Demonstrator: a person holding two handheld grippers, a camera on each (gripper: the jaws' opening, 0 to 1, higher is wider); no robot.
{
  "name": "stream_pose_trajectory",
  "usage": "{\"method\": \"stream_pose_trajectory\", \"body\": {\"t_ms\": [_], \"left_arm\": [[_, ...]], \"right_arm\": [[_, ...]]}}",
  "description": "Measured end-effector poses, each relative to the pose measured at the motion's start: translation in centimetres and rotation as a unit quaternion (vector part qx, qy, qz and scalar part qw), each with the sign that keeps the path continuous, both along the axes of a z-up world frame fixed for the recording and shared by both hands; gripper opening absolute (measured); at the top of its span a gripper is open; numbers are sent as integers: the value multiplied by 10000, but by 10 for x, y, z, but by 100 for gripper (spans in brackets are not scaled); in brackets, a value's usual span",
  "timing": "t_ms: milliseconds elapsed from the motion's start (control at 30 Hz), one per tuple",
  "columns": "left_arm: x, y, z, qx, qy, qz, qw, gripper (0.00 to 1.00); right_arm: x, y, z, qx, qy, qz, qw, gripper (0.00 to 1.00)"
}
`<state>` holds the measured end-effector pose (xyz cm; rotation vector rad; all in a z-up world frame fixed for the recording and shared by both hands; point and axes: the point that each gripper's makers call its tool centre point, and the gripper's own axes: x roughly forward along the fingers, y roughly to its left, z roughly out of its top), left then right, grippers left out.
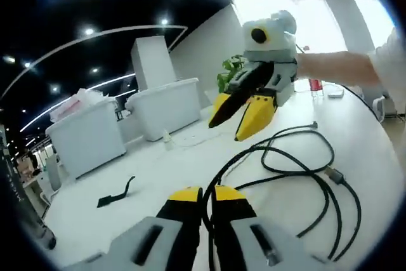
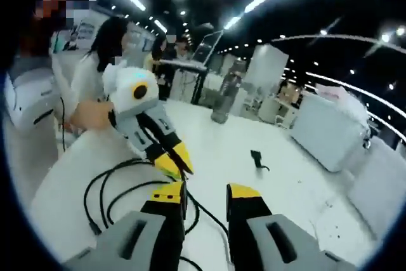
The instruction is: Coil the Type-C to USB data cable on the desktop and secure it with Velcro straps.
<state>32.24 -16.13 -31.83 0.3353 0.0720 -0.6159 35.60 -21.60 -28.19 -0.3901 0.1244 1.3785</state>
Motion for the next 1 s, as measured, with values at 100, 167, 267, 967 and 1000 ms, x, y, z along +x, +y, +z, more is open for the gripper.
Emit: {"method": "stream_pose_trajectory", "body": {"t_ms": [100, 167, 267, 967, 1000], "left_arm": [[3, 3, -5, -45, 138, 38, 9999, 7], [3, 2, -6, -50, 164, 23, 9999, 7], [1, 0, -6, -108, 193, -21, 9998, 7], [3, -1, 0, -247, 94, -86, 9996, 7], [2, -2, 0, -234, 79, -103, 9996, 7]], "right_arm": [[11, -22, -15, -454, -314, -278, 9981, 21], [8, -28, -29, -765, -359, -228, 9962, 21], [23, -33, -54, -1151, -301, -403, 9921, 21], [-17, 11, -78, -1169, 984, 267, 9879, 19], [-22, 9, -89, -1504, 831, 354, 9845, 19]]}}
